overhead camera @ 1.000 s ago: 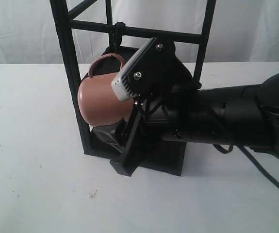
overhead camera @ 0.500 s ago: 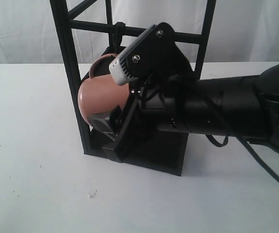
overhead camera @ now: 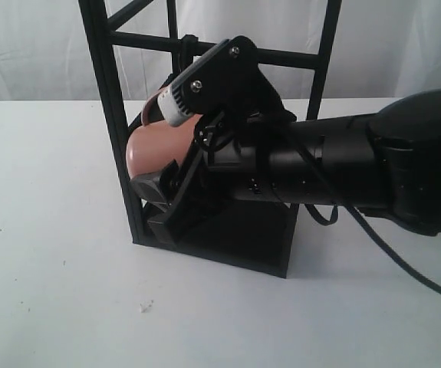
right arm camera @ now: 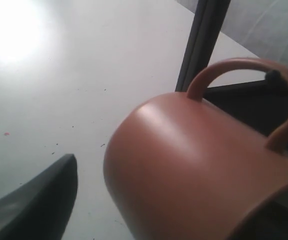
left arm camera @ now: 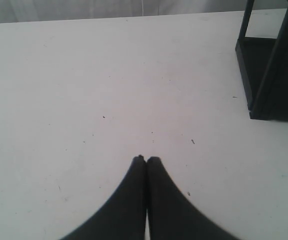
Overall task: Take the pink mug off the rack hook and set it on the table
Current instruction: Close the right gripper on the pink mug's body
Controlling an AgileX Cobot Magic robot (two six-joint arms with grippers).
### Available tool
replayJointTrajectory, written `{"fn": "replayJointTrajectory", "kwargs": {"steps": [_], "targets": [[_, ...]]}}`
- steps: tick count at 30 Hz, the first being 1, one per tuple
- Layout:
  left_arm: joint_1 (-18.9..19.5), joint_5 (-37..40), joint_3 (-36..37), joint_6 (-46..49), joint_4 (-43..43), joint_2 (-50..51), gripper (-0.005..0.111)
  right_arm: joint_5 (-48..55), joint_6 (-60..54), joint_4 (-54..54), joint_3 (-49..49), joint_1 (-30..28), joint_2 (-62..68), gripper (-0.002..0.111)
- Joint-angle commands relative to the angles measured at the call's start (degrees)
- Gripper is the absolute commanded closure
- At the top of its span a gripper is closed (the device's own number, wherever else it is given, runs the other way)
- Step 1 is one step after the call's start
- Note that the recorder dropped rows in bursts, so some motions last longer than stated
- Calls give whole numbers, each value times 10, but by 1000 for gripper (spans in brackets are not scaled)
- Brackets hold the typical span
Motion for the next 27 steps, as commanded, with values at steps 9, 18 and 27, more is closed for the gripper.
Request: {"fn": "replayJointTrajectory", "kwargs": {"steps": [9, 18, 27], "targets": [[1, -2, 2, -2, -1, -3, 107, 35, 3, 2, -4, 2, 11, 42], [1, -2, 2, -2, -1, -3, 107, 32, 3, 4, -5, 2, 23, 42], [1, -2, 2, -2, -1, -3, 107, 35, 8, 4, -5, 2, 23, 42]]}}
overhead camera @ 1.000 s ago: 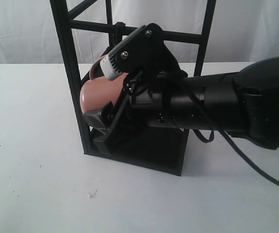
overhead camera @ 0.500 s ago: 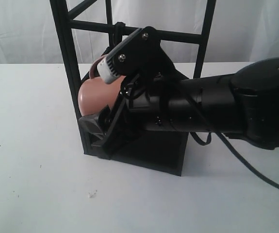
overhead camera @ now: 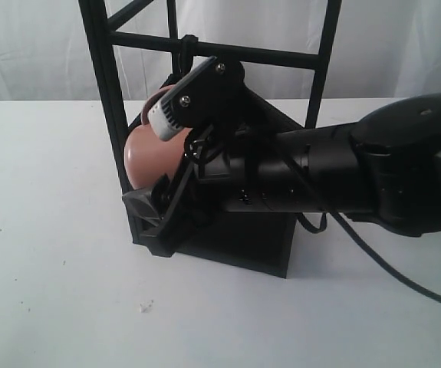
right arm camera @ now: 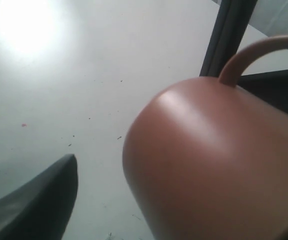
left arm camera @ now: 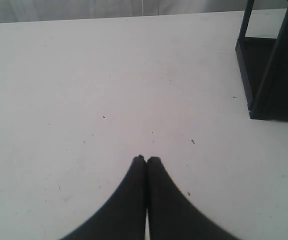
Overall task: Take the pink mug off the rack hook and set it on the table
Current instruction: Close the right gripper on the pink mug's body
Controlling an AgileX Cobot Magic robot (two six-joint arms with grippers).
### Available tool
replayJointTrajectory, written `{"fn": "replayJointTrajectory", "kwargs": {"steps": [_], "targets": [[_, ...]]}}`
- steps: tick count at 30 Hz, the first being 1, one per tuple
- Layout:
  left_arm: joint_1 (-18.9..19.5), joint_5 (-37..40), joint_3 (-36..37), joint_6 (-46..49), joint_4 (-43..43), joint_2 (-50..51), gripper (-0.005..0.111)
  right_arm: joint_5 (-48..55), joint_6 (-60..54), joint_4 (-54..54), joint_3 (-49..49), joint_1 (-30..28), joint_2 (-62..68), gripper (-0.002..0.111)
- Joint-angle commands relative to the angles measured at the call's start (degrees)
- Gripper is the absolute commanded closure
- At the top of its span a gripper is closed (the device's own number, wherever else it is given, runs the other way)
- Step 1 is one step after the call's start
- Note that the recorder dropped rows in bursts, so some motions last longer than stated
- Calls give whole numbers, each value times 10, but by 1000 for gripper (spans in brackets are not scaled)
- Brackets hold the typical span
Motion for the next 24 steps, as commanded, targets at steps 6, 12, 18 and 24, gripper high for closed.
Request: {"fn": "replayJointTrajectory", "kwargs": {"steps": [6, 12, 18, 24], "targets": [[1, -2, 2, -2, -1, -3, 107, 2, 4, 6, -2, 2, 0, 42], [1, -2, 2, -2, -1, -3, 107, 12, 4, 23, -3, 2, 7, 42], [1, -2, 2, -2, 0, -3, 107, 18, 4, 30, -24, 2, 14, 42], [1, -2, 2, -2, 0, -3, 107, 27, 5, 33, -24, 2, 29, 42]]}}
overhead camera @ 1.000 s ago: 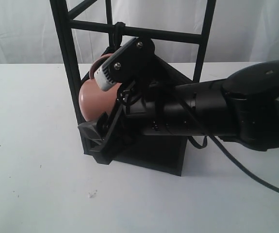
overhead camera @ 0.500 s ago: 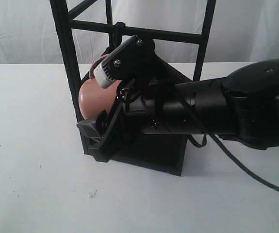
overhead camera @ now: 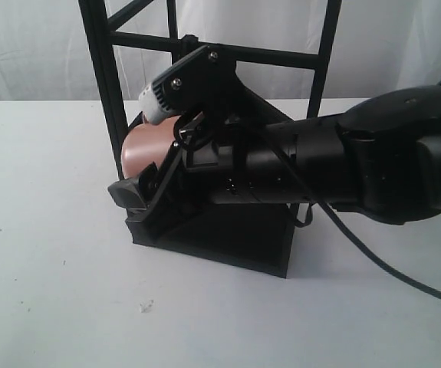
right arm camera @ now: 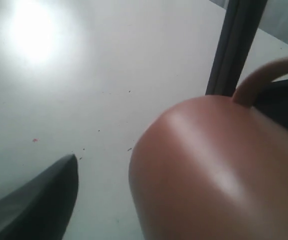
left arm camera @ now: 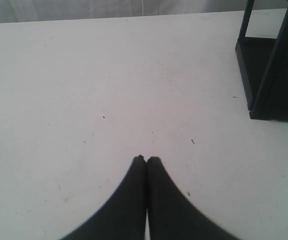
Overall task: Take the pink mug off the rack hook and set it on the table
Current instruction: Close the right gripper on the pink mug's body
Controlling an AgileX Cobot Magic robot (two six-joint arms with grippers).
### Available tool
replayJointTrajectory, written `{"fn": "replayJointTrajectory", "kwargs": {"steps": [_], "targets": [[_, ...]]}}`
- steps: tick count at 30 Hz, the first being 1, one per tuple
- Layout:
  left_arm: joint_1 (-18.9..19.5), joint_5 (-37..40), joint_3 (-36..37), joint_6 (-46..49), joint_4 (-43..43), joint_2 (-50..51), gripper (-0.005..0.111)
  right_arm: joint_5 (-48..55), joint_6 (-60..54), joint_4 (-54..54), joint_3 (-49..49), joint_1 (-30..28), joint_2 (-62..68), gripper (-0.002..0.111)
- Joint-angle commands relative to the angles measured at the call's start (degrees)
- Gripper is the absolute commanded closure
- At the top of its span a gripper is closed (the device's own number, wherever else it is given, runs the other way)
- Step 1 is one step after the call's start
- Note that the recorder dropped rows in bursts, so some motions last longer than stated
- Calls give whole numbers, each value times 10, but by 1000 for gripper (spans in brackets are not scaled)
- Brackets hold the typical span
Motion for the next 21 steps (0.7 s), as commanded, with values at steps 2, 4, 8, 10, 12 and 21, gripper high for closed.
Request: {"fn": "replayJointTrajectory", "kwargs": {"steps": [2, 4, 8, 10, 12, 21], "targets": [[1, -2, 2, -2, 0, -3, 107, 11, 2, 4, -3, 2, 12, 42], [1, -2, 2, -2, 0, -3, 107, 10, 2, 4, -3, 2, 12, 42], [1, -2, 2, -2, 0, -3, 107, 10, 2, 4, -3, 2, 12, 42], [1, -2, 2, -2, 0, -3, 107, 10, 2, 4, -3, 2, 12, 44], [1, -2, 2, -2, 0, -3, 107, 10, 2, 4, -3, 2, 12, 46], [1, -2, 2, -2, 0, -3, 107, 10, 2, 6, -3, 2, 12, 57]]}}
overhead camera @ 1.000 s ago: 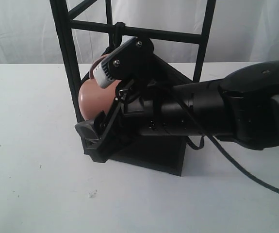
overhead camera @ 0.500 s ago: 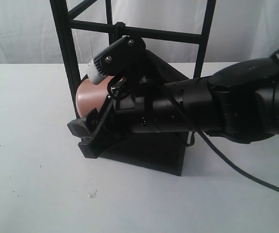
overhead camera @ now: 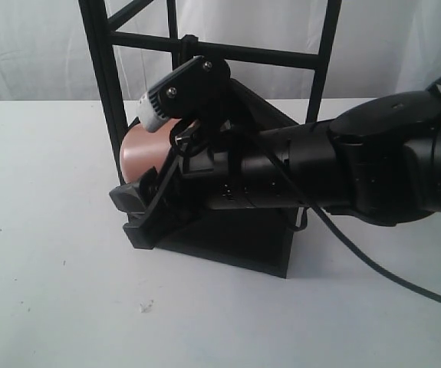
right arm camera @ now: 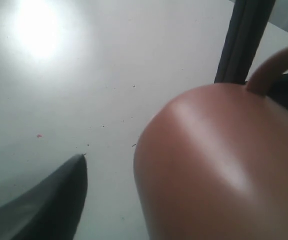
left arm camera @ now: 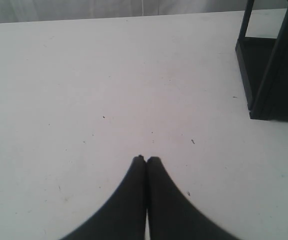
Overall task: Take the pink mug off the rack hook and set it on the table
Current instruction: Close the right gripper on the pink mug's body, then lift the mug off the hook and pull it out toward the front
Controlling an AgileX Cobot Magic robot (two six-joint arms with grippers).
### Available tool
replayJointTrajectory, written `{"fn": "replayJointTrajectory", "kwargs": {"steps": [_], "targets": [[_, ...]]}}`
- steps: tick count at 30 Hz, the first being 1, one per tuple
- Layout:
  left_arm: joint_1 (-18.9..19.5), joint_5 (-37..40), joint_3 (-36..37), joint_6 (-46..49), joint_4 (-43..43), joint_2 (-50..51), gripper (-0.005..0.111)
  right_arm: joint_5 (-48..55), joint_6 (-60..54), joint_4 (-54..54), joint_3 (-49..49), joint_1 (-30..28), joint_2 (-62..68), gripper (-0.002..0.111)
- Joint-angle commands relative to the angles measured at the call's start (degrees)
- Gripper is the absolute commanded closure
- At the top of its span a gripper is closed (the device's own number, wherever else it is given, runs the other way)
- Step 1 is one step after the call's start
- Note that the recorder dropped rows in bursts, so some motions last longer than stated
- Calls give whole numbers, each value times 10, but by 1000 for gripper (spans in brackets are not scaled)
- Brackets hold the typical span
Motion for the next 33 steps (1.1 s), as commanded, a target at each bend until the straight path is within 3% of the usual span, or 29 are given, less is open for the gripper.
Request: {"fn": "replayJointTrajectory", "kwargs": {"steps": [1, 11, 18, 33], "targets": [[1, -2, 2, -2, 0, -3, 107, 3, 2, 4, -2, 2, 1, 60], [1, -2, 2, -2, 0, -3, 107, 1, 2, 7, -2, 2, 1, 82], [1, -2, 2, -2, 0, -3, 107, -10, 7, 11, -2, 2, 1, 107], [1, -2, 2, -2, 0, -3, 107, -24, 7, 18, -2, 2, -10, 108]]}}
